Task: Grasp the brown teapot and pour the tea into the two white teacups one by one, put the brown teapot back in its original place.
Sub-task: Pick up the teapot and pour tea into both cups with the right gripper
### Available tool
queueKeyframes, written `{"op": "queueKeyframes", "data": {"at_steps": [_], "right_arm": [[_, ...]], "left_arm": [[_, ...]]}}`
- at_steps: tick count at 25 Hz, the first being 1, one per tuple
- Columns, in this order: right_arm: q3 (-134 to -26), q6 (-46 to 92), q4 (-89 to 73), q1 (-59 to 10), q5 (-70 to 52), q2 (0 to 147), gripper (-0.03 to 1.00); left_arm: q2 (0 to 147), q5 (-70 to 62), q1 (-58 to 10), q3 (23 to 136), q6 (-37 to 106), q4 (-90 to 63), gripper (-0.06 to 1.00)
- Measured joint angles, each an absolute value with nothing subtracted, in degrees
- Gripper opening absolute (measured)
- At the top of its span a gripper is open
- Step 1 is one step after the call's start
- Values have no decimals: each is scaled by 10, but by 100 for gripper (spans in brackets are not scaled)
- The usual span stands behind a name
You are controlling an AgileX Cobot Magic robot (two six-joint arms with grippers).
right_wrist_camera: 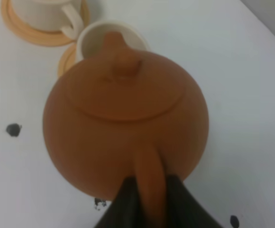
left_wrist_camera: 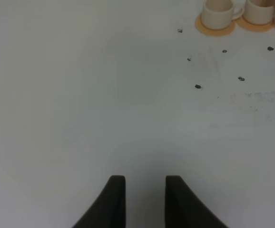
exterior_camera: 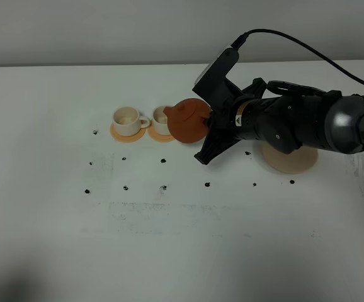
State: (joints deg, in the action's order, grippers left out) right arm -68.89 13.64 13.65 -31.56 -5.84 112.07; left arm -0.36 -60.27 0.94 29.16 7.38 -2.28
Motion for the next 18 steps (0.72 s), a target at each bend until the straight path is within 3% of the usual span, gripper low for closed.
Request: {"op": "queueKeyframes", "data": {"at_steps": [18], "right_arm": [[-705,137,166,-316,-71,1122,9]], "left_arm": [[-4,-603,9,292,74,-23,22]]}}
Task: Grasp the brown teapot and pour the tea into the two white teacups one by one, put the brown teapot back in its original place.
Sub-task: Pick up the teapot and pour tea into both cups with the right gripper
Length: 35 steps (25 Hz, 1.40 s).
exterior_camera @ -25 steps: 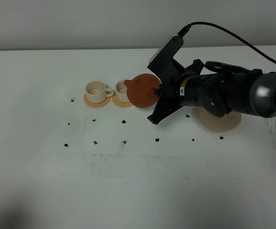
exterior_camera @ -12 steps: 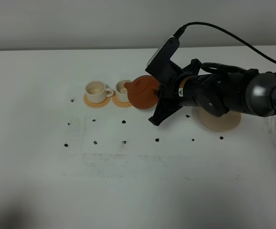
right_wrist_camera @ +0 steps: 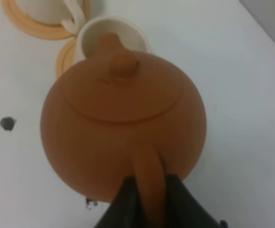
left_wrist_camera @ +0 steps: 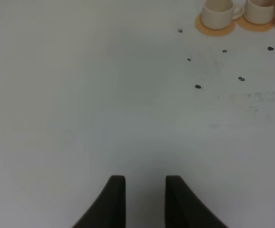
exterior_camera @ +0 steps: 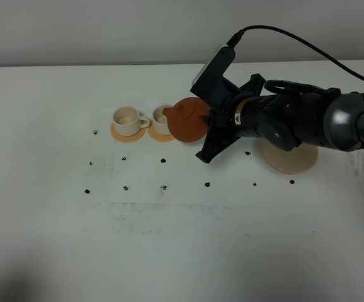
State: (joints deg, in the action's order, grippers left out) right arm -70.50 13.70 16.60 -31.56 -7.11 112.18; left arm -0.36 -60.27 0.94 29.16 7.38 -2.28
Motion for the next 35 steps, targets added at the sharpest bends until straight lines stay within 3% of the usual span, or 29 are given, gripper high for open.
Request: {"op": "queueKeyframes", "data": {"at_steps": [35], "right_arm": [[-724,137,272,-315,-91,1125,9]], "left_arm": [[-4,-603,9,292,74,-23,22]]}}
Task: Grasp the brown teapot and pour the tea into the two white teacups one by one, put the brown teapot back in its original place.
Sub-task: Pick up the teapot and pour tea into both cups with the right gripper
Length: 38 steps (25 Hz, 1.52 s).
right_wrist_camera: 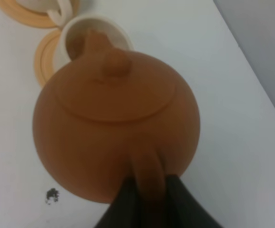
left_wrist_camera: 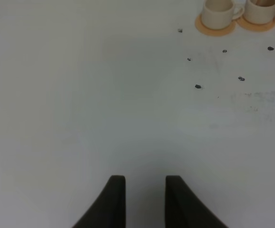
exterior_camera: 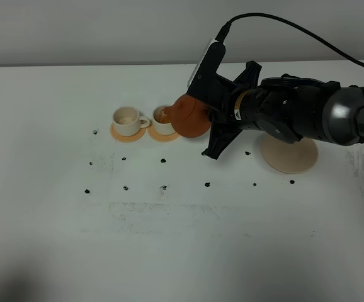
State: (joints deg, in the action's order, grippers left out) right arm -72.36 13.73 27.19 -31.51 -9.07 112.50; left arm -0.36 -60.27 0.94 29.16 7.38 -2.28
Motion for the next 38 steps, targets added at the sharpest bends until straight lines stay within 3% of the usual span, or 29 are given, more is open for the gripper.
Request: {"op": "queueKeyframes", "data": {"at_steps": [38], "right_arm": [[-735,136,336,-304,-98,1126,9]], "left_arm": [[-4,-603,9,292,74,-23,22]]}}
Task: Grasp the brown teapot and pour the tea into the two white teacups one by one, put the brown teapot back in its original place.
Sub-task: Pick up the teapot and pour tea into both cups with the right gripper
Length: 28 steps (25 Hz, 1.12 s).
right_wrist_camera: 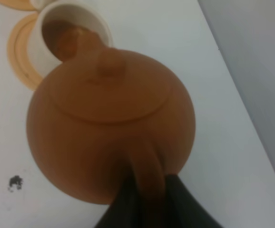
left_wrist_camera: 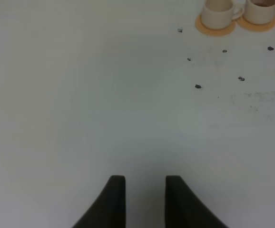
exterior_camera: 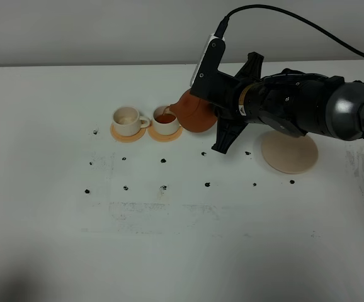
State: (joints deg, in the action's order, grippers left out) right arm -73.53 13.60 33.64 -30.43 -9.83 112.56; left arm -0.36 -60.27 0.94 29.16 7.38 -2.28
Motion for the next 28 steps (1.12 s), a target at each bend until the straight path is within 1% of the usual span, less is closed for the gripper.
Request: {"op": "queueKeyframes", "data": {"at_steps": [28], "right_arm": [[-735,136,375,-304,-98,1126,9]], "left_arm": [[-4,-603,9,292,74,-23,22]]}}
